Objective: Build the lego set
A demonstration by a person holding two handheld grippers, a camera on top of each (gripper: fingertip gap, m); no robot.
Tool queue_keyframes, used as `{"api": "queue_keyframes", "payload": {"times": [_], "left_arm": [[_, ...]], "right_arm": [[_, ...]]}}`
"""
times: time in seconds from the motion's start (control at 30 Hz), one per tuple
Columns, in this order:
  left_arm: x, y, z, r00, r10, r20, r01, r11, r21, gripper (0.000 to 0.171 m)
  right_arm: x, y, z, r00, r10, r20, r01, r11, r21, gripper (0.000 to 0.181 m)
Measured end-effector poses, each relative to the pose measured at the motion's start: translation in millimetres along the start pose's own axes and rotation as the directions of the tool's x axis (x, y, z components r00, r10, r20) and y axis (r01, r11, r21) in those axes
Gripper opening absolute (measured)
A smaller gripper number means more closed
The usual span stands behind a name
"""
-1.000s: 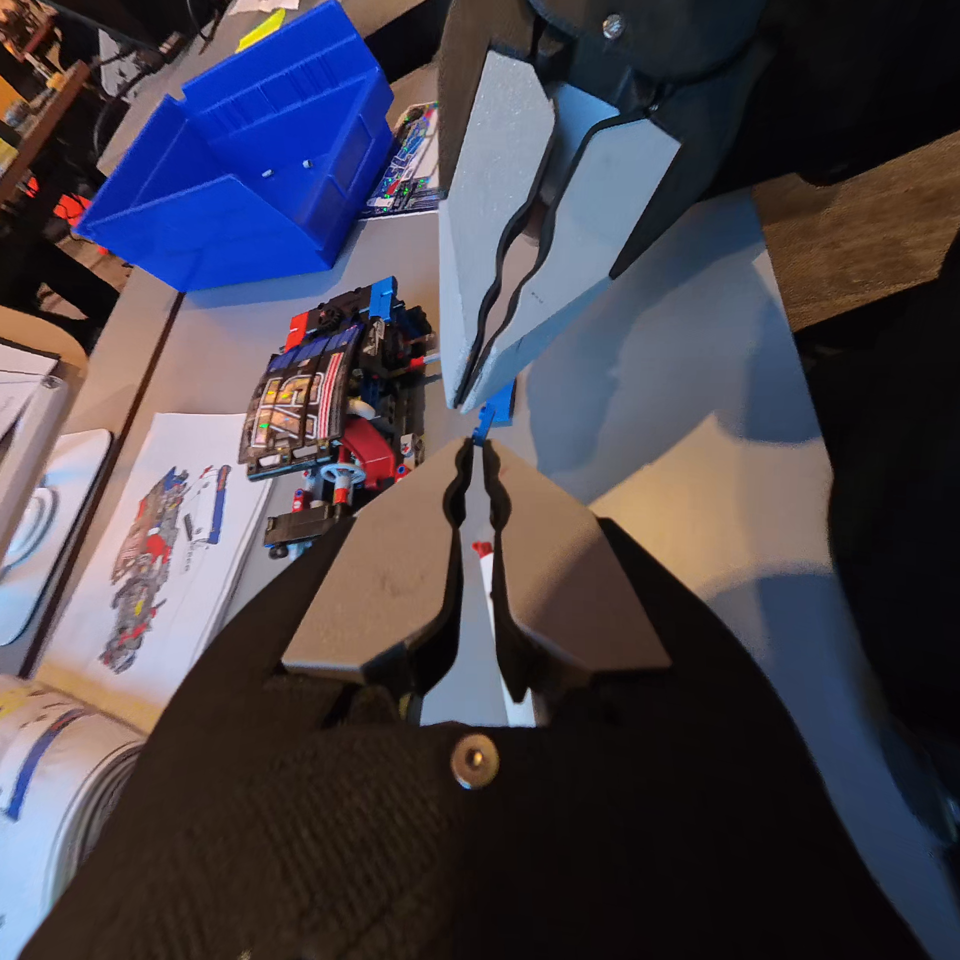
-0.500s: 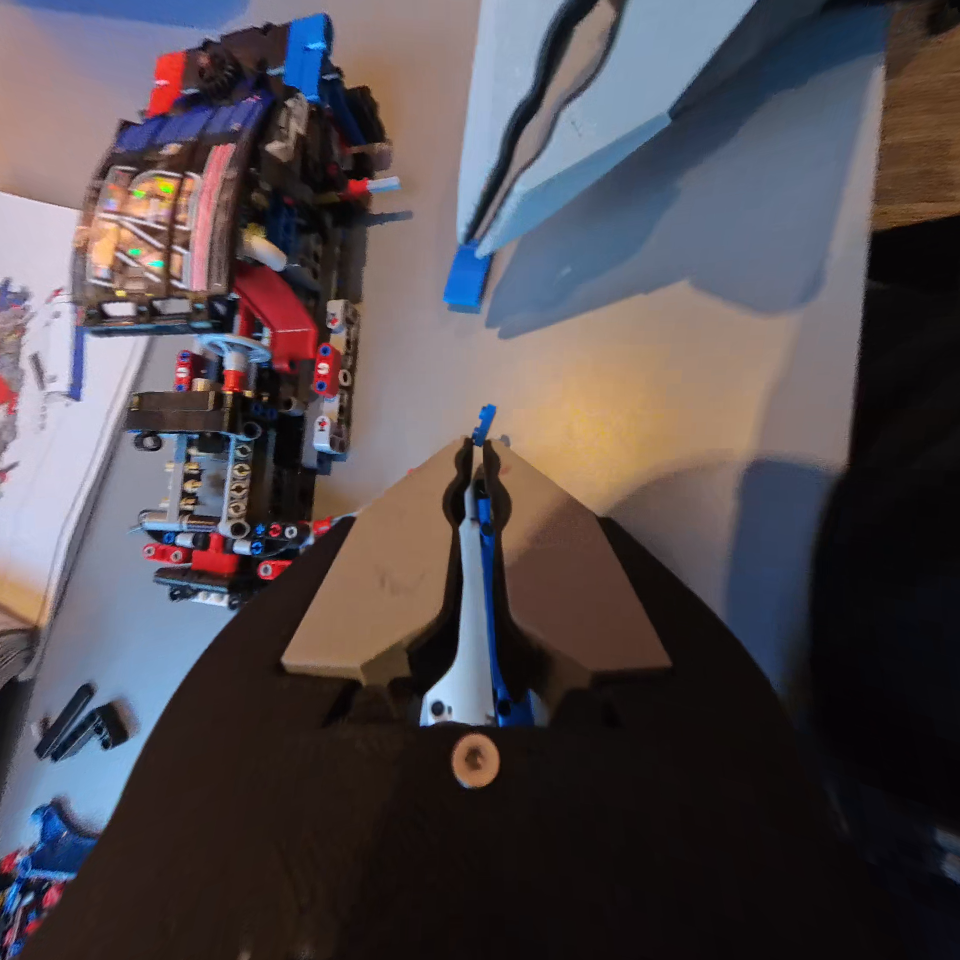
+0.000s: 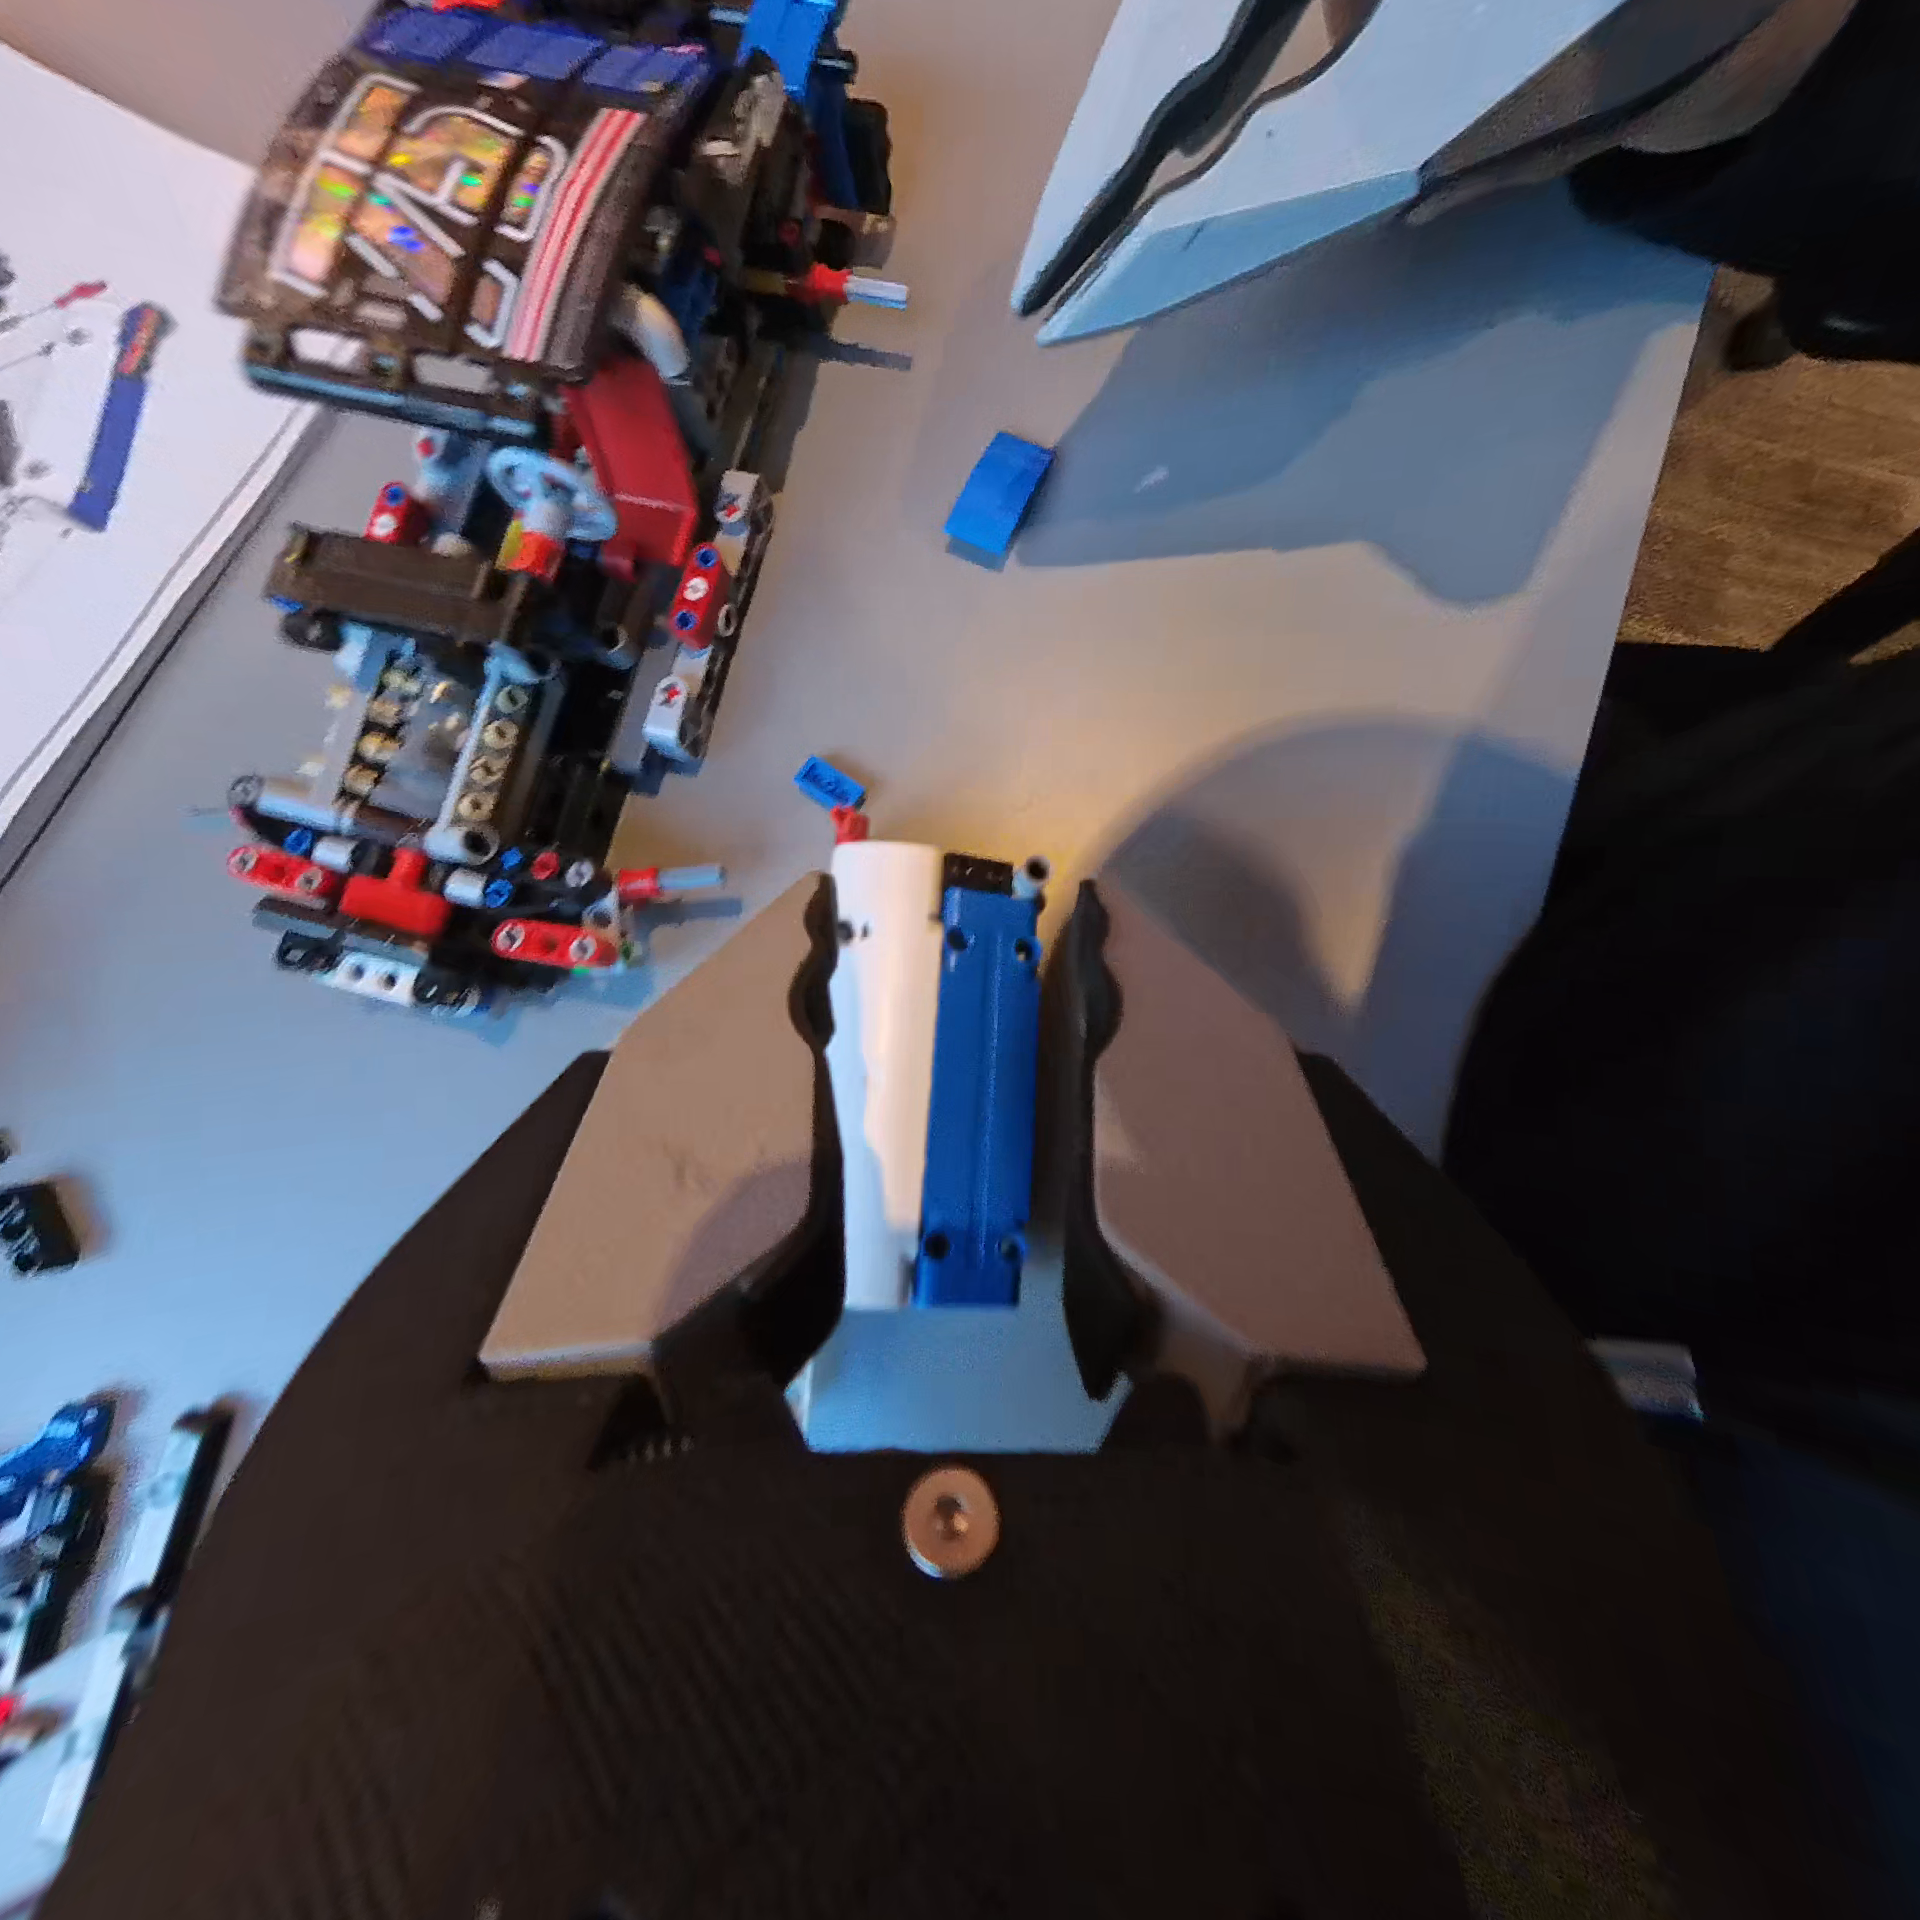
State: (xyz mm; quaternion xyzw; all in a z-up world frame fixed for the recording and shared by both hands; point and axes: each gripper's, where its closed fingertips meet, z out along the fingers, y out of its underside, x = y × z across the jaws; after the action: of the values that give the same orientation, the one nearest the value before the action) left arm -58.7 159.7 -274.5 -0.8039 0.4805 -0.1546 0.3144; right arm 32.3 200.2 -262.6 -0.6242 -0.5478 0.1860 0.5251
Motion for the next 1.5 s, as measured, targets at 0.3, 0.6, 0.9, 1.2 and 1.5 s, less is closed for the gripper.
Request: {"api": "queue_keyframes", "payload": {"times": [0.3,0.6,0.9,1.2,1.5], "left_arm": [[-10.3,43.4,-4.9,0.997,-0.071,-0.033,0.067,0.992,-0.108,0.067],[-4.2,62.4,-2.5,0.997,-0.051,-0.051,0.045,0.993,-0.112,0.053],[23.9,63.6,-9.3,0.981,-0.013,-0.193,-0.005,0.996,-0.091,0.054],[7.1,44.3,-24.6,0.962,-0.02,-0.271,0.02,1.0,-0.004,0.053],[13.3,35.6,4.9,0.897,0.007,-0.443,-0.025,0.999,-0.033,0.059]], "right_arm": [[-33.1,-18.5,62.5,0.966,0.097,0.24,-0.07,0.99,-0.122,0.015],[-45.5,1.5,89.1,0.944,0.046,0.326,0.044,0.964,-0.263,0.006],[-38.8,15.9,36.0,0.971,0.072,0.227,-0.001,0.955,-0.295,0.008],[4.3,47.0,0.2,0.96,0.195,0.201,-0.129,0.944,-0.303,0.026],[-29.0,34.7,29.8,0.932,0.151,0.33,-0.052,0.955,-0.292,0.014]]}}
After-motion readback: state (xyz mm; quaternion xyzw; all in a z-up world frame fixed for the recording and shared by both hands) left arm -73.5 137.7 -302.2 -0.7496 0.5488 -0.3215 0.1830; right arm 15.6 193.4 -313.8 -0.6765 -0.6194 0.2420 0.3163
